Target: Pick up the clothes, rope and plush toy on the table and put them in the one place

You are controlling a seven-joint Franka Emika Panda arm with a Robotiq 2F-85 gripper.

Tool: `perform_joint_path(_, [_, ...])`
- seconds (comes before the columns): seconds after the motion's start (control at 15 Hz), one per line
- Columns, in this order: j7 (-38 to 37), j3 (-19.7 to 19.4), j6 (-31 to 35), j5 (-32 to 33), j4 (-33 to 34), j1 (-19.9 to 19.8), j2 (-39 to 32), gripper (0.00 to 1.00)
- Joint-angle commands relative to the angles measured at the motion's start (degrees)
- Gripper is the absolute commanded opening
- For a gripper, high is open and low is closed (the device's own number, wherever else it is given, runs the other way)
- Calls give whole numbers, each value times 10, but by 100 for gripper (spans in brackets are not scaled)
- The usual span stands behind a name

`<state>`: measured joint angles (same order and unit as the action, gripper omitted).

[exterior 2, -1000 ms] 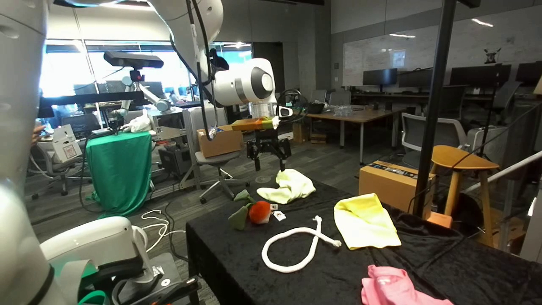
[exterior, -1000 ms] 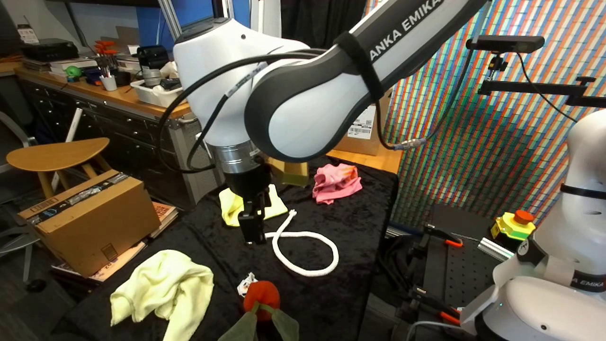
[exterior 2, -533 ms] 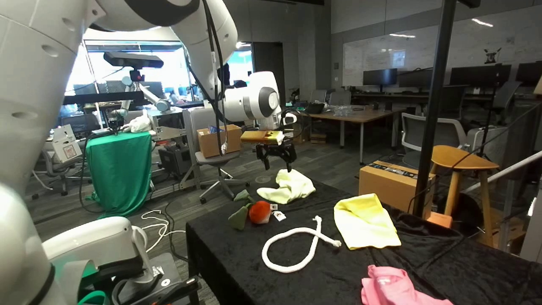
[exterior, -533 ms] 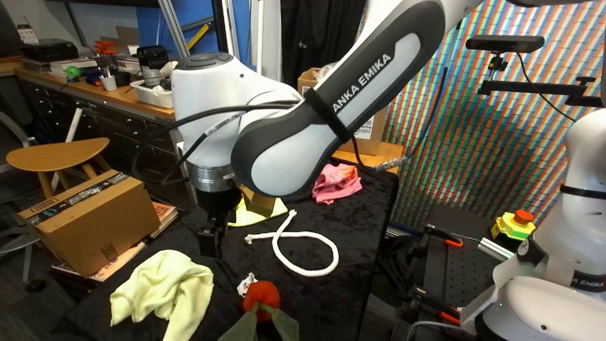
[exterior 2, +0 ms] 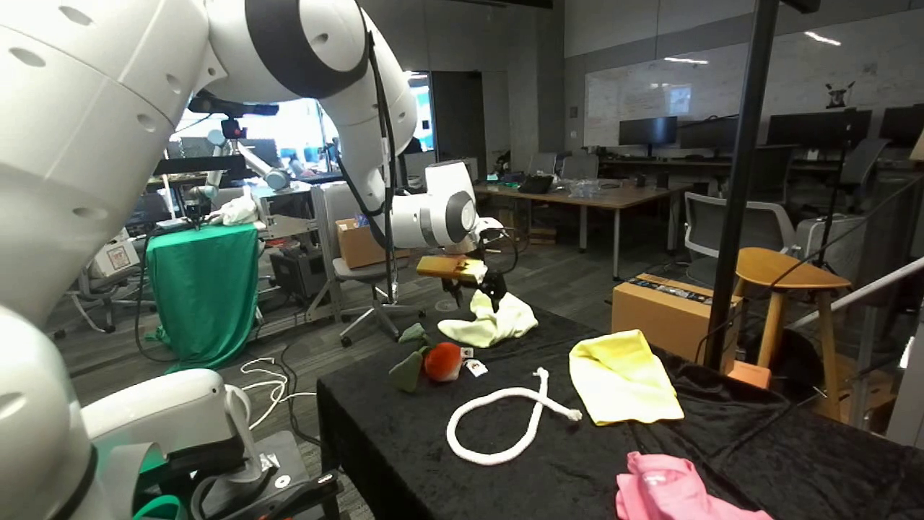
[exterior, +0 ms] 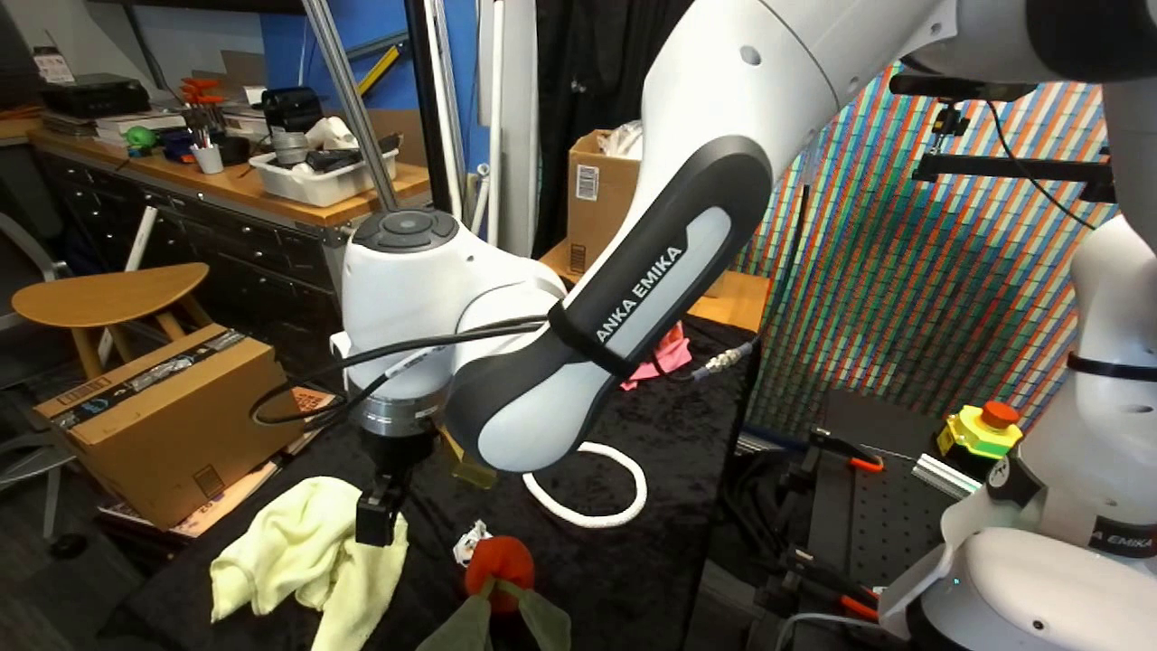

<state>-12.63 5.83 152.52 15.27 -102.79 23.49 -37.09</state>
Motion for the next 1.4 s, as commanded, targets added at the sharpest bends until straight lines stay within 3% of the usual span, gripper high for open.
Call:
perform_joint_path(0.0, [-6, -43, -17, 34, 66, 43, -40, 100])
perform_joint_path(0.4, [-3, -75, -88, 78, 170, 73, -100, 100])
perform_joint_path(1.33, [29, -51, -123, 27, 332, 37, -223, 100])
